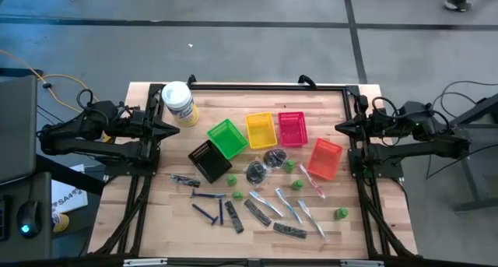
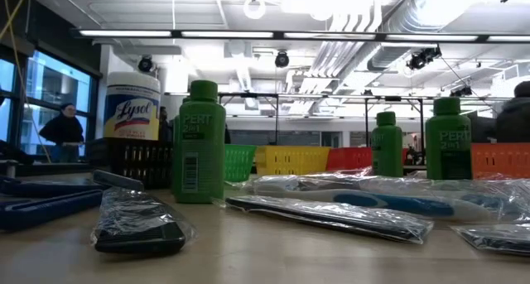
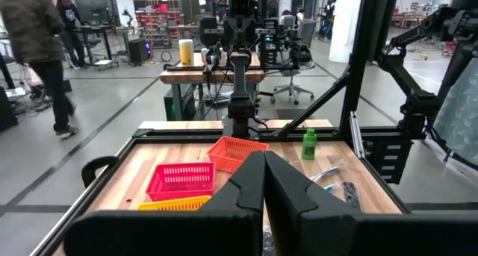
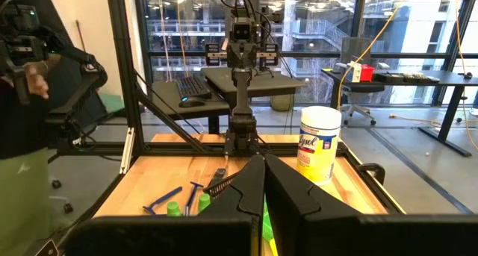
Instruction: Pick & Place Travel size toiletries
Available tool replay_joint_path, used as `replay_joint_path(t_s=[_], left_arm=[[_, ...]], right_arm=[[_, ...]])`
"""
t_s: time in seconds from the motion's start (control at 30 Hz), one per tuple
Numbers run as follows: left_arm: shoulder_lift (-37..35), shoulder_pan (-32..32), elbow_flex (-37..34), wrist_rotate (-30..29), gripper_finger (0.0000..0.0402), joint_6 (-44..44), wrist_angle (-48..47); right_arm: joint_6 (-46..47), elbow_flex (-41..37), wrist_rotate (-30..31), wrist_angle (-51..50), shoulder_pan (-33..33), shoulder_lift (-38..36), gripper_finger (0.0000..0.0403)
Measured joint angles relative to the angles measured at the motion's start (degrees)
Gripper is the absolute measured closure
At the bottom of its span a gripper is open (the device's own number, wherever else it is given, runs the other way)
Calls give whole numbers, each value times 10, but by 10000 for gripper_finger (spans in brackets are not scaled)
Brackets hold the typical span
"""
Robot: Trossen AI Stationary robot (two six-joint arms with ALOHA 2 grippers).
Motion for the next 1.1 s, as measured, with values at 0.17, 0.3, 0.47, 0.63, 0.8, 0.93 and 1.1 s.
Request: replay_joint_path(t_s=[0.17,0.3,0.47,0.63,0.8,0.93,1.1], left_arm=[[3,0,0,-5,401,0,19],[31,0,0,-29,401,2,79],[81,0,-1,-61,401,6,118],[137,0,-1,-72,401,17,110],[201,0,-1,-71,401,-30,114],[246,0,-1,-84,401,-39,126],[282,0,0,-118,385,-113,132]], right_arm=[[0,0,0,0,0,0,398],[0,0,0,0,0,0,398],[0,0,0,0,0,0,398],[0,0,0,0,0,0,398],[0,0,0,0,0,0,398],[0,0,0,0,0,0,398],[-16,0,0,34,0,1,398]])
